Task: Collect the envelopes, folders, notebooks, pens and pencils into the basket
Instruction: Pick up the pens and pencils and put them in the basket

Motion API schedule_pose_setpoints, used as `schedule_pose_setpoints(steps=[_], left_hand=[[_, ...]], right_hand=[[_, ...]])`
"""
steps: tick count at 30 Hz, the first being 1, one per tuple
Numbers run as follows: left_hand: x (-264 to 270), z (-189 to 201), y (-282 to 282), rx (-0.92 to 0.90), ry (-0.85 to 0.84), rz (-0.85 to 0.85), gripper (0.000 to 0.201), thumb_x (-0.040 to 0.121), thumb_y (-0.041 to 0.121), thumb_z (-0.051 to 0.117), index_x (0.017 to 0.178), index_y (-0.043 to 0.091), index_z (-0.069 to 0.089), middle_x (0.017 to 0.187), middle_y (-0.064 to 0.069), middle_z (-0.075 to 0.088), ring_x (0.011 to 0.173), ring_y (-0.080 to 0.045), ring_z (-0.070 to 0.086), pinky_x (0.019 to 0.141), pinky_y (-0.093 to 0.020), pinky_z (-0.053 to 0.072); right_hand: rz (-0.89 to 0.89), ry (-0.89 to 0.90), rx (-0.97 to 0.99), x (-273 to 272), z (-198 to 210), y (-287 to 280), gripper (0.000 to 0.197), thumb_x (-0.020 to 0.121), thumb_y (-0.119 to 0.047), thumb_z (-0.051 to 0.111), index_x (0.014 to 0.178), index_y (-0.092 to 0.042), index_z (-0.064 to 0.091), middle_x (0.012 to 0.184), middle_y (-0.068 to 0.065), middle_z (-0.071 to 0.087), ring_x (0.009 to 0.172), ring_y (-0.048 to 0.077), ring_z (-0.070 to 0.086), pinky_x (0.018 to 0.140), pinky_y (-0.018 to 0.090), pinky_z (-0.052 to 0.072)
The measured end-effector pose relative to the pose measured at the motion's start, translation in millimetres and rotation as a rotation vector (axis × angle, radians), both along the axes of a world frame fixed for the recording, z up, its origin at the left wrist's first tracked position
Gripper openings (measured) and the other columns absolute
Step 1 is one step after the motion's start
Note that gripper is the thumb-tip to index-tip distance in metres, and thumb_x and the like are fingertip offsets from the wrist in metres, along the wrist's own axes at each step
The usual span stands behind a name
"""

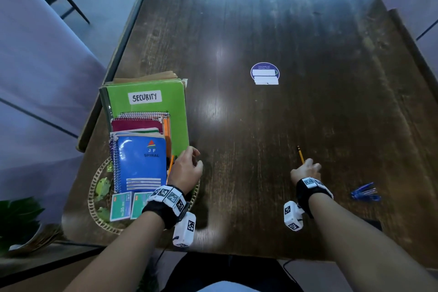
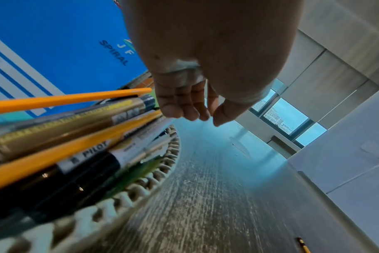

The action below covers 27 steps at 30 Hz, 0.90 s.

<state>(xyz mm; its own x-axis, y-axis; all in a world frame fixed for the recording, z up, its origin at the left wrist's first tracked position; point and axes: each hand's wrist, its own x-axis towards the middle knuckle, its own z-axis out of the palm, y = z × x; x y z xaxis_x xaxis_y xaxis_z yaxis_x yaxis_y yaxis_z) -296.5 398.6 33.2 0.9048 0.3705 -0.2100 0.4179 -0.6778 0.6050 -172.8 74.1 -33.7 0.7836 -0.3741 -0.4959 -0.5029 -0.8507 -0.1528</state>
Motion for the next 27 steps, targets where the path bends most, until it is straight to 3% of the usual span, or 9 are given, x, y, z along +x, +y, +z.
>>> schedule_pose_setpoints(steps=[3, 6, 9, 12, 15, 17, 23, 25, 27], left_hand=[[5, -1, -9, -0.065, -0.002, -0.045, 0.005, 0.093, 0.019, 0.06, 0.097, 0.018, 0.057, 0.087, 0.005, 0.06, 0.08, -0.014, 0.059, 0.069, -0.03, 0.051], [10, -1, -19, -0.12, 0.014, -0.08, 0.002, 0.095, 0.02, 0.059, 0.096, 0.018, 0.06, 0.087, 0.005, 0.063, 0.08, -0.012, 0.061, 0.069, -0.025, 0.051], [14, -3, -25, -0.16, 0.026, -0.083, 0.005, 0.096, 0.022, 0.059, 0.096, 0.019, 0.063, 0.086, 0.007, 0.064, 0.081, -0.01, 0.062, 0.071, -0.026, 0.053], [15, -4, -27, -0.201, 0.039, -0.074, 0.011, 0.097, 0.028, 0.059, 0.099, 0.02, 0.067, 0.087, 0.009, 0.066, 0.083, -0.006, 0.063, 0.072, -0.022, 0.05], [12, 0, -26, -0.256, 0.033, -0.068, 0.02, 0.097, 0.037, 0.058, 0.103, 0.022, 0.07, 0.089, 0.01, 0.069, 0.086, -0.003, 0.063, 0.073, -0.02, 0.049], [9, 2, -23, -0.272, 0.005, -0.052, 0.023, 0.096, 0.041, 0.06, 0.103, 0.023, 0.072, 0.09, 0.01, 0.071, 0.087, -0.003, 0.065, 0.075, -0.023, 0.051], [-5, 10, -1, -0.28, -0.06, -0.009, 0.026, 0.094, 0.036, 0.063, 0.077, 0.015, 0.06, 0.066, -0.003, 0.059, 0.062, -0.014, 0.056, 0.06, -0.034, 0.046], [-11, 12, 7, -0.265, -0.06, 0.03, 0.031, 0.094, 0.034, 0.063, 0.075, 0.011, 0.056, 0.062, -0.002, 0.054, 0.058, -0.011, 0.05, 0.057, -0.032, 0.042], [-17, 13, 15, -0.243, -0.053, 0.058, 0.031, 0.094, 0.034, 0.063, 0.074, 0.011, 0.057, 0.063, -0.006, 0.058, 0.058, -0.014, 0.052, 0.057, -0.03, 0.042]], right_hand=[[0.033, 0.011, -0.022, -2, -3, -4, 0.043, 0.091, -0.016, 0.057, 0.131, -0.01, 0.043, 0.134, 0.016, 0.047, 0.12, 0.035, 0.051, 0.097, 0.05, 0.047], [0.081, 0.019, 0.01, -5, -2, 0, 0.031, 0.093, -0.017, 0.055, 0.123, -0.01, 0.051, 0.126, 0.013, 0.056, 0.116, 0.034, 0.055, 0.097, 0.048, 0.047], [0.104, 0.073, 0.205, -8, 9, 18, 0.021, 0.094, -0.018, 0.056, 0.114, -0.014, 0.057, 0.115, 0.009, 0.06, 0.102, 0.028, 0.061, 0.09, 0.045, 0.053], [0.177, 0.072, 0.477, -22, 29, 53, 0.014, 0.096, -0.023, 0.057, 0.11, -0.019, 0.059, 0.106, 0.002, 0.062, 0.093, 0.018, 0.063, 0.079, 0.035, 0.054], [0.302, 0.008, 0.695, -46, 51, 95, 0.006, 0.096, -0.024, 0.06, 0.102, -0.022, 0.062, 0.096, -0.006, 0.063, 0.086, 0.01, 0.062, 0.065, 0.019, 0.044], [0.342, -0.053, 0.793, -61, 60, 121, 0.001, 0.094, -0.024, 0.063, 0.095, -0.025, 0.063, 0.088, -0.011, 0.065, 0.082, 0.006, 0.063, 0.062, 0.015, 0.041], [0.369, -0.119, 0.96, -94, 68, 178, 0.007, 0.089, -0.022, 0.069, 0.086, -0.018, 0.064, 0.079, -0.007, 0.069, 0.068, -0.006, 0.059, 0.064, 0.011, 0.045], [0.367, -0.124, 0.945, -100, 68, 188, 0.01, 0.089, -0.025, 0.068, 0.082, -0.023, 0.062, 0.076, -0.007, 0.068, 0.065, -0.006, 0.059, 0.061, 0.012, 0.045], [0.367, -0.098, 0.931, -104, 67, 195, 0.011, 0.088, -0.03, 0.067, 0.082, -0.025, 0.06, 0.077, -0.004, 0.069, 0.069, 0.002, 0.063, 0.065, 0.021, 0.051]])
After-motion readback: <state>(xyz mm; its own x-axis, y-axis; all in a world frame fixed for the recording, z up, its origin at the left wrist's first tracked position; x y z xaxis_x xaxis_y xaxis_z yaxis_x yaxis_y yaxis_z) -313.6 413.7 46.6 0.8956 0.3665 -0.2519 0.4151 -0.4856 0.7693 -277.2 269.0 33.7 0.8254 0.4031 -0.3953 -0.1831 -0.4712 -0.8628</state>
